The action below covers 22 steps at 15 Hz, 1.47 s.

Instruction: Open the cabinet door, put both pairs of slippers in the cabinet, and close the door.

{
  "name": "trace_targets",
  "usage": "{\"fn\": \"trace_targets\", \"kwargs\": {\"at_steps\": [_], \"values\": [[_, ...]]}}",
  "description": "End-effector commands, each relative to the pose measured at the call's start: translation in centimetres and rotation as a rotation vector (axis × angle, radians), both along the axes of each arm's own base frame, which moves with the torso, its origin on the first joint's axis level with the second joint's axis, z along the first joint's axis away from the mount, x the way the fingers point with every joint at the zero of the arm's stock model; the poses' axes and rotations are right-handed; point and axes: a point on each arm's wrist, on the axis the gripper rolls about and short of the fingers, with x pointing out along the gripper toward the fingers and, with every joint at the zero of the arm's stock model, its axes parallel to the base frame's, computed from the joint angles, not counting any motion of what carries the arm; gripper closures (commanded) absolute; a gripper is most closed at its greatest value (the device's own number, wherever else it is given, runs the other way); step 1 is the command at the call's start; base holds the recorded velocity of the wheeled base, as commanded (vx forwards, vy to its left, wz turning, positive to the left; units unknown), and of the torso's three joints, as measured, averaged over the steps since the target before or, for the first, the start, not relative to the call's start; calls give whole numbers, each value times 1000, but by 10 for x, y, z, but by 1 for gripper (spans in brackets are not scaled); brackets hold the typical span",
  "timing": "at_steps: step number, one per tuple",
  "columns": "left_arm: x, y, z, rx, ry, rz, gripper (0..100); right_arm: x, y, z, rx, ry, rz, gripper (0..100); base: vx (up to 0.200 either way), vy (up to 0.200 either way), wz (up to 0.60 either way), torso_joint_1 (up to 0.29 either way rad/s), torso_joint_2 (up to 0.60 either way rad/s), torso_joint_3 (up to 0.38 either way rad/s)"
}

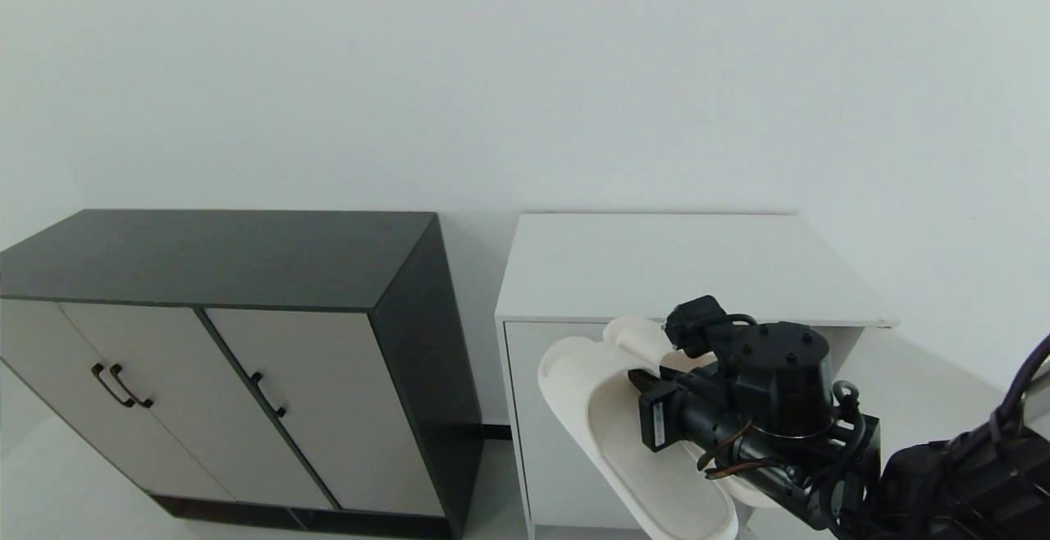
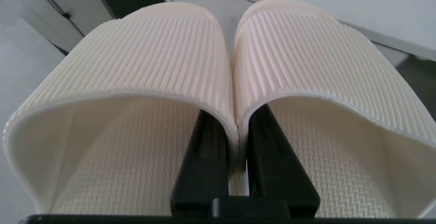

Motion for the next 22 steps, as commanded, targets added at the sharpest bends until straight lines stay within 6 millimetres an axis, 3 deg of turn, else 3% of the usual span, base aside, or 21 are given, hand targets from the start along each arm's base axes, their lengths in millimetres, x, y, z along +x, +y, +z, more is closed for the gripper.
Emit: {"fn": "trace_targets", "kwargs": {"at_steps": [1, 6, 13, 22], "values": [[0, 0, 0, 0, 0, 0, 100, -10, -7, 1, -3, -13, -13, 100, 0, -200, 0, 17, 2, 2], [0, 0, 0, 0, 0, 0, 100, -24, -22, 14, 19, -38, -15, 100, 0, -200, 0, 5, 0, 4], [0, 0, 0, 0, 0, 0, 100, -30, -24, 6, -40, -32, 22, 100, 0, -200, 0, 3, 3, 4], [0, 0, 0, -1, 0, 1, 100, -38, -29, -5, -47, 28, 121, 100, 0, 0, 0, 0, 0, 0]]}}
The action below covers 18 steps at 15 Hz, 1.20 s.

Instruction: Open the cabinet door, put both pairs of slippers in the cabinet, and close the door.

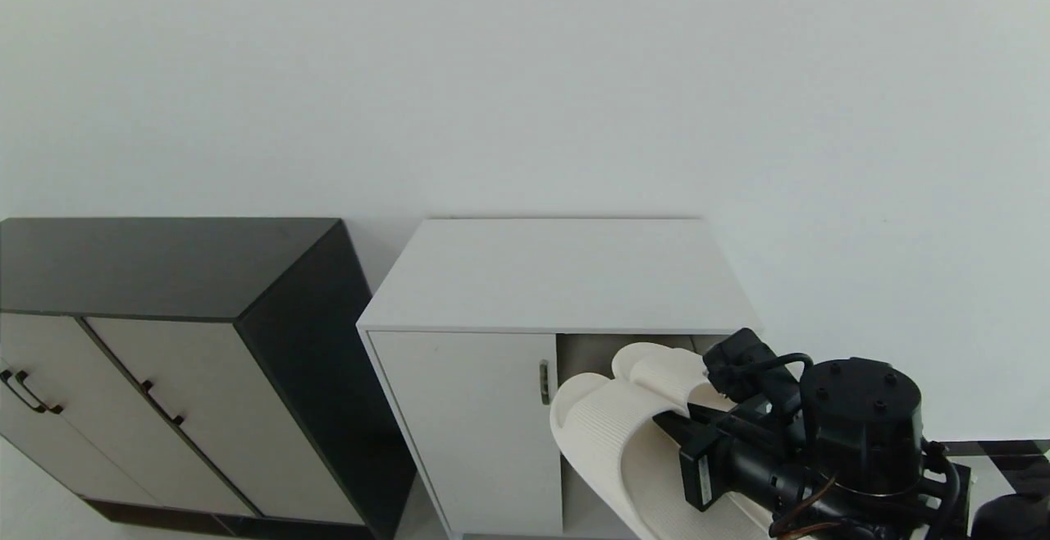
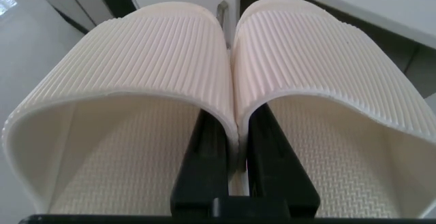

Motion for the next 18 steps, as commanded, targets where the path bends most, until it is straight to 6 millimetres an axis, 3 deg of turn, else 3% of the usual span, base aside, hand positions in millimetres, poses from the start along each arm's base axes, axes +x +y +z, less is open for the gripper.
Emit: {"fn": "trace_targets", "kwargs": {"at_steps": [1, 7, 18], "values": [[0, 0, 0, -2, 0, 1, 100, -3, -3, -5, -13, 21, 13, 100, 0, 0, 0, 0, 0, 0], [0, 0, 0, -2, -2, 1, 100, -5, -4, -5, 25, -7, 40, 100, 0, 0, 0, -16, 29, 16], [0, 0, 0, -2, 0, -1, 100, -5, -4, -11, 15, 6, 46, 100, 0, 0, 0, -171, 387, 212]]}}
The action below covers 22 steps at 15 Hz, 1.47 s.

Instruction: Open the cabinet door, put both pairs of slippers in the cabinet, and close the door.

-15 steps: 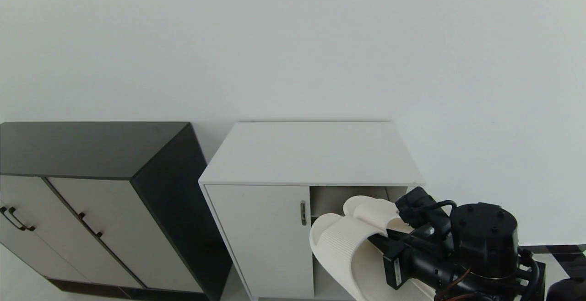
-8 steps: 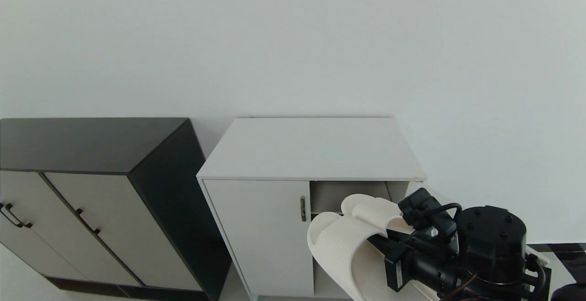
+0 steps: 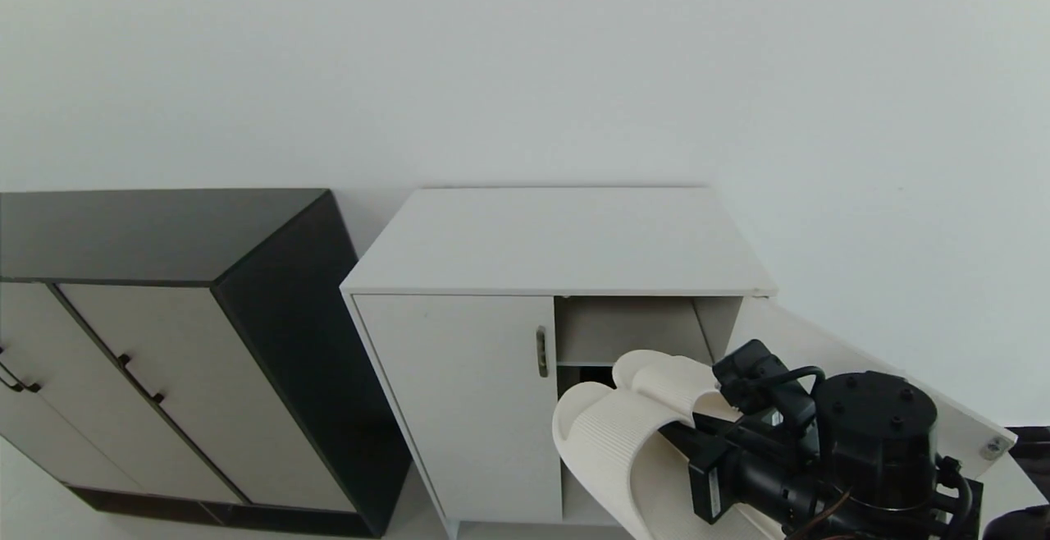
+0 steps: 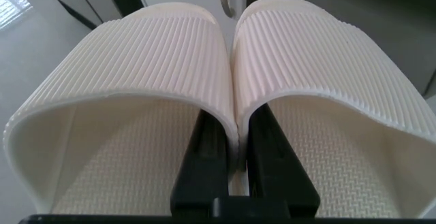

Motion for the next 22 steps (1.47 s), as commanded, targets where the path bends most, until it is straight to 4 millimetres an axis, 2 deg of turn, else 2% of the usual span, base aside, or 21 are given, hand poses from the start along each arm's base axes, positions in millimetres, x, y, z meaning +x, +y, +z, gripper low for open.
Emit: {"fn": "trace_targets", "kwargs": {"at_steps": [1, 12, 22], "values": [[0, 0, 0, 0, 0, 1, 100, 1, 1, -3, -8, 9, 1, 100, 0, 0, 0, -232, 549, 310], [0, 0, 0, -2, -1, 1, 100, -3, 1, -6, -17, 18, 16, 100, 0, 0, 0, -215, 530, 310], [0, 0, 0, -2, 0, 0, 100, -5, 1, -5, -6, -1, 23, 100, 0, 0, 0, -148, 481, 320]]}}
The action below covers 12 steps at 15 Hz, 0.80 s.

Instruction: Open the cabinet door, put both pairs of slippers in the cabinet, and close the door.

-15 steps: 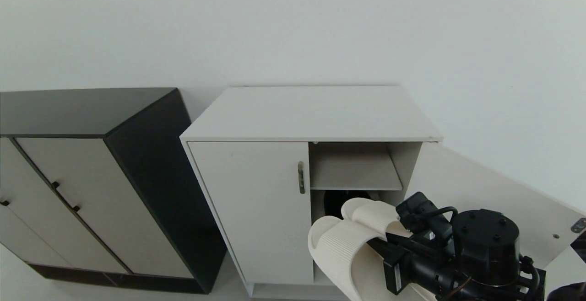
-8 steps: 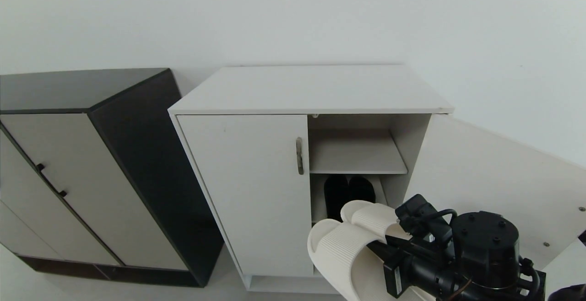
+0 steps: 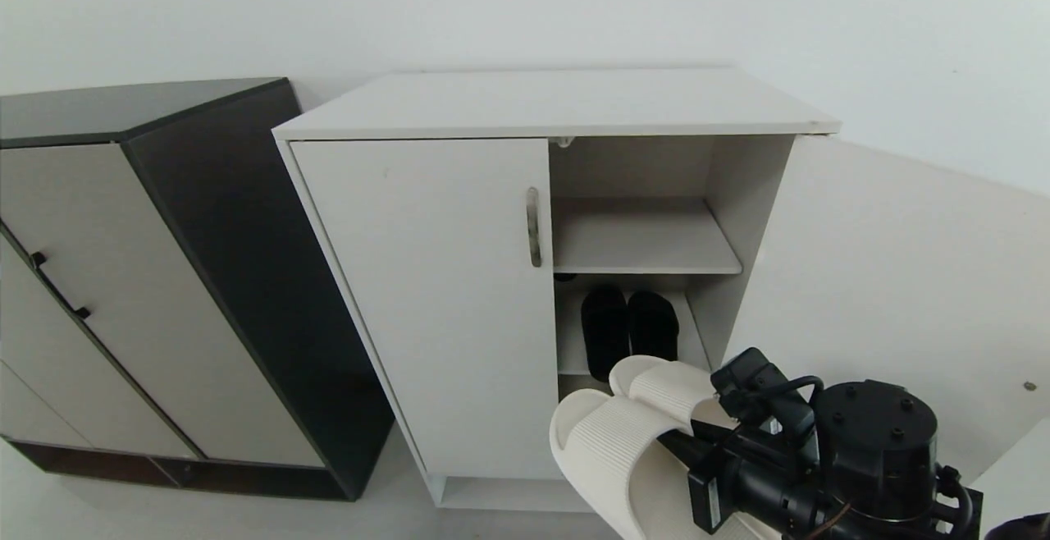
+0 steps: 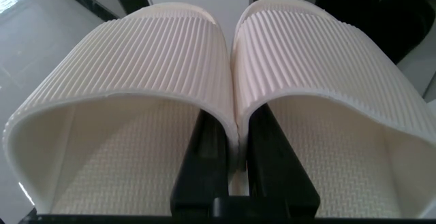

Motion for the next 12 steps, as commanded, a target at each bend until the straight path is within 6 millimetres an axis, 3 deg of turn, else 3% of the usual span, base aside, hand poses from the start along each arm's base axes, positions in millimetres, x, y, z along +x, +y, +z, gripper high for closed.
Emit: {"fn": "trace_targets", "kwargs": {"at_steps": [1, 7, 10, 12], "values": [[0, 0, 0, -1, 0, 0, 100, -1, 0, -1, -3, 1, 3, 100, 0, 0, 0, -95, 456, 344], [0, 0, 0, -1, 0, 0, 100, -6, -5, -1, -31, -48, 16, 100, 0, 0, 0, -58, 410, 347], [0, 0, 0, 1, 0, 0, 100, -5, -7, 8, -13, -134, 5, 100, 0, 0, 0, -6, 90, 80], [0, 0, 0, 1, 0, 0, 100, -1, -5, 21, -59, -127, -94, 100, 0, 0, 0, 0, 0, 0]]}}
